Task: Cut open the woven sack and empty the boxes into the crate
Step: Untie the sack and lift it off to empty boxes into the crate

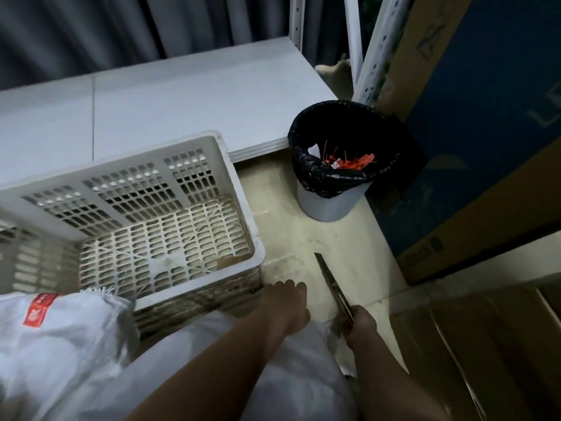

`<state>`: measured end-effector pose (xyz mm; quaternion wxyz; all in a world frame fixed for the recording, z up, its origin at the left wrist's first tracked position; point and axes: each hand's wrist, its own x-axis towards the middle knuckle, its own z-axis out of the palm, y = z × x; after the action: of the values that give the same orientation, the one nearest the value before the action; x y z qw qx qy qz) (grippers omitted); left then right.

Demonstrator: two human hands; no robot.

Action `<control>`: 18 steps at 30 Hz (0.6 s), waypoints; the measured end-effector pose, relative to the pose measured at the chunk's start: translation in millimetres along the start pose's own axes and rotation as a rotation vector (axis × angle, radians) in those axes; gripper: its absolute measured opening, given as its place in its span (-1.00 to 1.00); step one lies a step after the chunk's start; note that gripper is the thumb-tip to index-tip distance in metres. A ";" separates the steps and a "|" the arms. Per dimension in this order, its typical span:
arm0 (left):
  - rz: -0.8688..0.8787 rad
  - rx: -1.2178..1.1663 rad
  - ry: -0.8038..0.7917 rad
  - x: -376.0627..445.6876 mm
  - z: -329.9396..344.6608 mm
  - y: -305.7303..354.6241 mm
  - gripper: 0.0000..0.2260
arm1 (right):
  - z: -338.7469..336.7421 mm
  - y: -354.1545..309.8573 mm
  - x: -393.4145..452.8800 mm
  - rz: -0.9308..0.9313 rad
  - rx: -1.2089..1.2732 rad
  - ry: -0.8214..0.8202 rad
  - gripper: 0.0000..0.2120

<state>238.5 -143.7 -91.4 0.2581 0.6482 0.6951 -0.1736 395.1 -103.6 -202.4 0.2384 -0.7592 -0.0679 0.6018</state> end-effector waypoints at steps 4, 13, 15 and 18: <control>-0.003 -0.009 0.003 -7.9 -10.9 -0.1 -0.59 | -2.7 -8.2 -18.4 0.048 -0.009 -0.080 -0.81; -0.056 -0.086 0.108 -87.7 -83.3 -12.0 -0.59 | 9.7 -66.2 -131.0 -0.188 -0.263 -0.241 -0.85; -0.085 -0.159 0.129 -113.6 -95.3 -18.6 -0.59 | 13.5 -70.6 -168.0 -0.364 -0.482 -0.345 -0.84; -0.146 -0.346 0.186 -162.9 -107.0 -32.3 -0.59 | 16.0 -57.0 -229.3 -0.529 -0.790 -0.479 -0.84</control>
<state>196.5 -217.5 87.1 0.2869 0.5553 0.7806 -0.0094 329.3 -138.6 22.4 0.0557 -0.5893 -0.5310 0.6064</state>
